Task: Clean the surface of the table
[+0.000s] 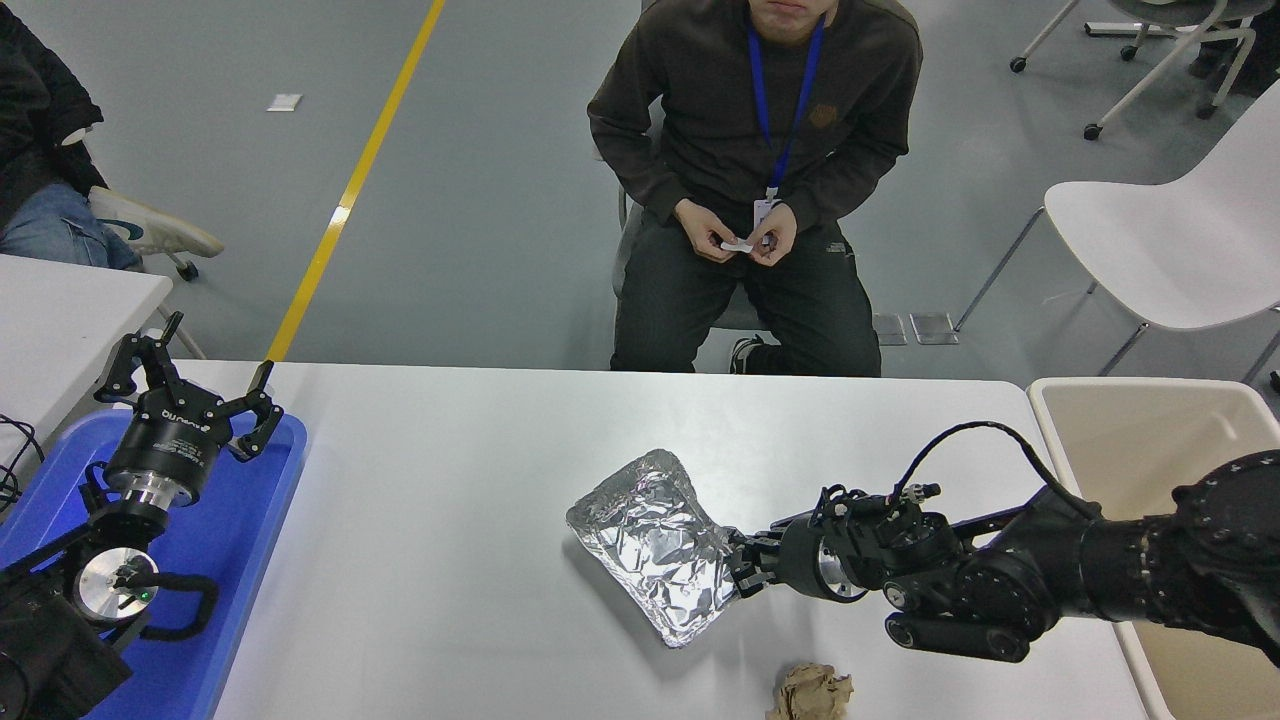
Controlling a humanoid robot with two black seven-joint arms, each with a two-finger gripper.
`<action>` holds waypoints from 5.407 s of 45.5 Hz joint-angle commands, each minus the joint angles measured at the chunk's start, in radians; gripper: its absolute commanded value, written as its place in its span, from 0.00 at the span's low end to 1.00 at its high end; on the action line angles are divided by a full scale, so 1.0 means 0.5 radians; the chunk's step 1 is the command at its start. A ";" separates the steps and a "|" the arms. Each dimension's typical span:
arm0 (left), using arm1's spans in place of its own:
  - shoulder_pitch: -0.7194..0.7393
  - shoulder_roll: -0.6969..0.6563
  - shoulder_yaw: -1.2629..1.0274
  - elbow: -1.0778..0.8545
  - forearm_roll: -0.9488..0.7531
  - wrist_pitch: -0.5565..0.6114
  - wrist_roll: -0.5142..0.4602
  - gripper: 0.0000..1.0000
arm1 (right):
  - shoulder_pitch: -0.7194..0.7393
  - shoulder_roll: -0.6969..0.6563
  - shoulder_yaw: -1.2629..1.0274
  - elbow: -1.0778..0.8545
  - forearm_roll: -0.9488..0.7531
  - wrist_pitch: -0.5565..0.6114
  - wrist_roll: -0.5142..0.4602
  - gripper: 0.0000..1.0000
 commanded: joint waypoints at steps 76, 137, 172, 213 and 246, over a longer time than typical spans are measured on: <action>-0.001 0.000 0.000 -0.002 -0.001 -0.002 0.000 1.00 | 0.727 -1.665 0.124 1.091 0.215 0.142 0.153 0.00; 0.002 0.000 0.000 -0.002 -0.001 -0.002 0.000 1.00 | -0.190 -1.874 0.191 -0.262 0.638 0.123 0.616 0.00; 0.002 0.000 0.000 0.001 -0.001 0.001 0.000 1.00 | -1.052 -0.877 0.495 -1.961 0.764 0.142 0.779 0.00; 0.002 0.000 0.000 0.001 -0.001 -0.002 0.000 1.00 | -1.117 -0.582 0.422 -2.139 0.869 0.132 0.662 0.00; 0.002 0.000 0.000 0.001 -0.001 0.001 0.000 1.00 | -1.110 -0.588 0.422 -2.189 1.151 0.145 0.598 1.00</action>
